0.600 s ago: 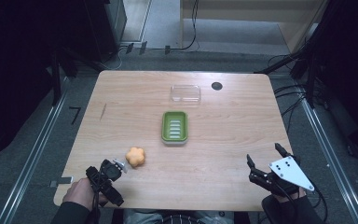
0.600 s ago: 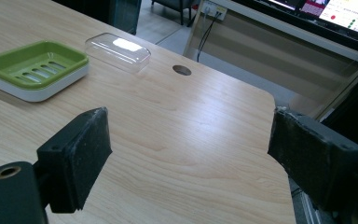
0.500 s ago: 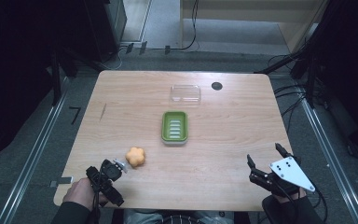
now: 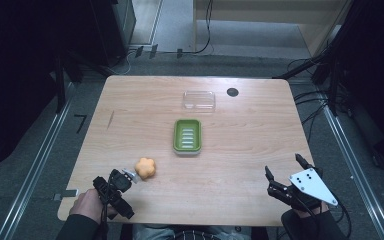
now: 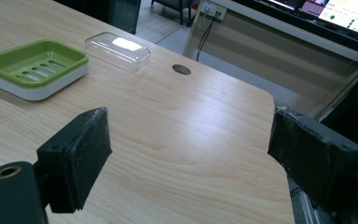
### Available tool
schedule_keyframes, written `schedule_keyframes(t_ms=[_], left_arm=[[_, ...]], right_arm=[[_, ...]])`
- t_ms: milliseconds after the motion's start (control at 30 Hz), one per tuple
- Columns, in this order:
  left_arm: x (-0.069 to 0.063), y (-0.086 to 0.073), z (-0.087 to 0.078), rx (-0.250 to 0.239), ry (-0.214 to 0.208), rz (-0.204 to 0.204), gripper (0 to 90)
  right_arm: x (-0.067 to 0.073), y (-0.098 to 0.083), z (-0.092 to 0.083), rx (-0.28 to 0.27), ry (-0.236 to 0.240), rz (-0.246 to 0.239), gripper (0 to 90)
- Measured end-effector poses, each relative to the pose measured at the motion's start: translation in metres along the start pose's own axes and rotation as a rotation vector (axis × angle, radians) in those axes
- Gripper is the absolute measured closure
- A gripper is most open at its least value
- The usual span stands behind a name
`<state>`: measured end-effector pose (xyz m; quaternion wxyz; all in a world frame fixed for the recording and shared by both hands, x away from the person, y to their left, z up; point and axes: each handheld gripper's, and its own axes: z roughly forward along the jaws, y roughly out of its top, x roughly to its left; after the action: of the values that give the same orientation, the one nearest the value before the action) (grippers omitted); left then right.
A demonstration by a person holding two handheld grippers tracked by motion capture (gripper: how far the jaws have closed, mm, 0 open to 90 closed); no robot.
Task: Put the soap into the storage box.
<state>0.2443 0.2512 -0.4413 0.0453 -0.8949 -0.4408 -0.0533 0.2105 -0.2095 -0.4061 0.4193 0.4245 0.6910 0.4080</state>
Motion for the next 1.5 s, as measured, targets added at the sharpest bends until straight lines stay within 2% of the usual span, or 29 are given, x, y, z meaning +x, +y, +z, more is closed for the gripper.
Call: schedule_keyframes(t_ms=[167,233,667,1133,1433,1500], left_arm=[[0.001,0.002,-0.001,-0.032,-0.013,-0.007,0.0],[0.000,0.008,-0.001,-0.037,-0.022,0.009,0.0],[0.007,0.030,-0.004,-0.085,-0.027,0.013,0.0],[0.010,0.048,-0.007,-0.107,-0.030,0.036,0.0],[0.011,0.057,-0.007,-0.114,-0.038,0.038,0.0],[0.013,0.059,-0.006,-0.115,-0.046,0.028,0.0]], right_arm=[[0.001,0.001,0.001,0.004,0.003,0.000,13.3],[0.001,0.001,0.002,0.003,0.006,-0.003,13.3],[0.002,0.001,0.002,0.005,0.009,-0.003,13.4],[0.001,0.001,0.003,0.005,0.009,-0.003,13.3],[0.001,0.001,0.003,0.003,0.010,-0.001,13.4],[0.001,0.001,0.003,0.005,0.010,-0.005,13.4]])
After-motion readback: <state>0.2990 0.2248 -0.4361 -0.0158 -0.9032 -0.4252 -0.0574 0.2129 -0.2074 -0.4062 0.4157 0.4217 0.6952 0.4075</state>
